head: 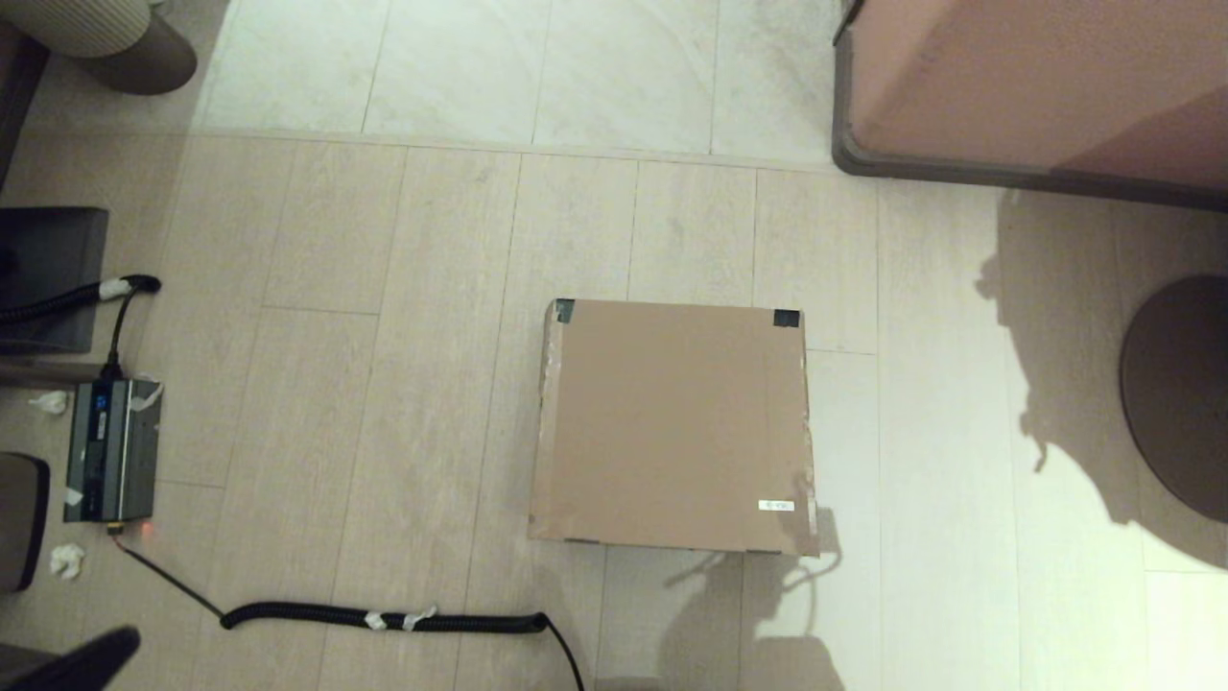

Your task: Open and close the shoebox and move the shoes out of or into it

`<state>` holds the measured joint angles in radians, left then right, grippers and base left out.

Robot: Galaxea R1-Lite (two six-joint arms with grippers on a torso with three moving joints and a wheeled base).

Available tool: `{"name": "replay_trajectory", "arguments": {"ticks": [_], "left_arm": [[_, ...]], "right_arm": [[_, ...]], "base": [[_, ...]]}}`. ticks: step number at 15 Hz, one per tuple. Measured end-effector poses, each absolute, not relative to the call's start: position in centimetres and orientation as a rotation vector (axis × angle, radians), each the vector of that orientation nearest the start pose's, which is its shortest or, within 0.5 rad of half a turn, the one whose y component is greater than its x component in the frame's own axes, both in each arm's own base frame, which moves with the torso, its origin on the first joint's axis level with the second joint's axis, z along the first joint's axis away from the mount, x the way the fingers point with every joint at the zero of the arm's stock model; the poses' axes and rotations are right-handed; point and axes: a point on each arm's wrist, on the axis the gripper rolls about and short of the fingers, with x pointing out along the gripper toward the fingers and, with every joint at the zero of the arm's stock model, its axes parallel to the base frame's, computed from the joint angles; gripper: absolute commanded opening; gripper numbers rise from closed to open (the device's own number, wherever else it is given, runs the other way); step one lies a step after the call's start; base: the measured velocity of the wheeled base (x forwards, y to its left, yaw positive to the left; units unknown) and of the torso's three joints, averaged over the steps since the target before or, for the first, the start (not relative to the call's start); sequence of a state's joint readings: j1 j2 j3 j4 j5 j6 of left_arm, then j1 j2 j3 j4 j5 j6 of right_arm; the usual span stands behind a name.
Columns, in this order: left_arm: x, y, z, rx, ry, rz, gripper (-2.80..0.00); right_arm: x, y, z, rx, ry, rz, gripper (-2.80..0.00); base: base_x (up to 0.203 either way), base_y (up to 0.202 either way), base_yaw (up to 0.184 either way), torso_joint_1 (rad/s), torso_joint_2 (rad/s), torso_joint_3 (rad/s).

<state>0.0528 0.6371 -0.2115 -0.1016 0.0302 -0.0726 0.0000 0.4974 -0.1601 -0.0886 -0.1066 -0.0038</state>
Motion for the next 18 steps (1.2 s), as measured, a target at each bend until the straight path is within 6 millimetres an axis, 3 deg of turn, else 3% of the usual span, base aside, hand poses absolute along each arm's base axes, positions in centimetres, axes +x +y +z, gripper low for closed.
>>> {"name": "replay_trajectory", "arguments": {"ticks": [2,4,8,11,18], "left_arm": [[2.2,0.2,10.1,-0.041,0.369,0.078,-2.80],[0.8,0.0,8.5,-0.007,0.345,0.057,-2.80],[-1.0,-0.1,8.0,0.066,0.145,-0.031,-2.80],[-1.9,0.0,8.1,-0.018,0.000,0.002,-2.80],[-2.3,0.0,8.1,-0.078,-0.056,0.008,-2.80]], "right_arm": [[0.6,-0.2,10.2,-0.050,0.287,-0.064,-2.80],[-0.7,-0.1,8.9,-0.059,0.254,-0.022,-2.80],[-2.3,0.0,7.9,0.010,0.105,-0.005,-2.80],[-2.5,0.0,7.7,0.048,0.069,-0.011,-2.80],[-2.6,-0.1,7.7,0.071,0.038,-0.027,-2.80]], "base": [[0.000,0.000,0.000,0.000,0.00,0.000],[0.000,0.000,0.000,0.000,0.00,0.000],[0.000,0.000,0.000,0.000,0.00,0.000],[0.000,0.000,0.000,0.000,0.00,0.000],[0.000,0.000,0.000,0.000,0.00,0.000]]}}
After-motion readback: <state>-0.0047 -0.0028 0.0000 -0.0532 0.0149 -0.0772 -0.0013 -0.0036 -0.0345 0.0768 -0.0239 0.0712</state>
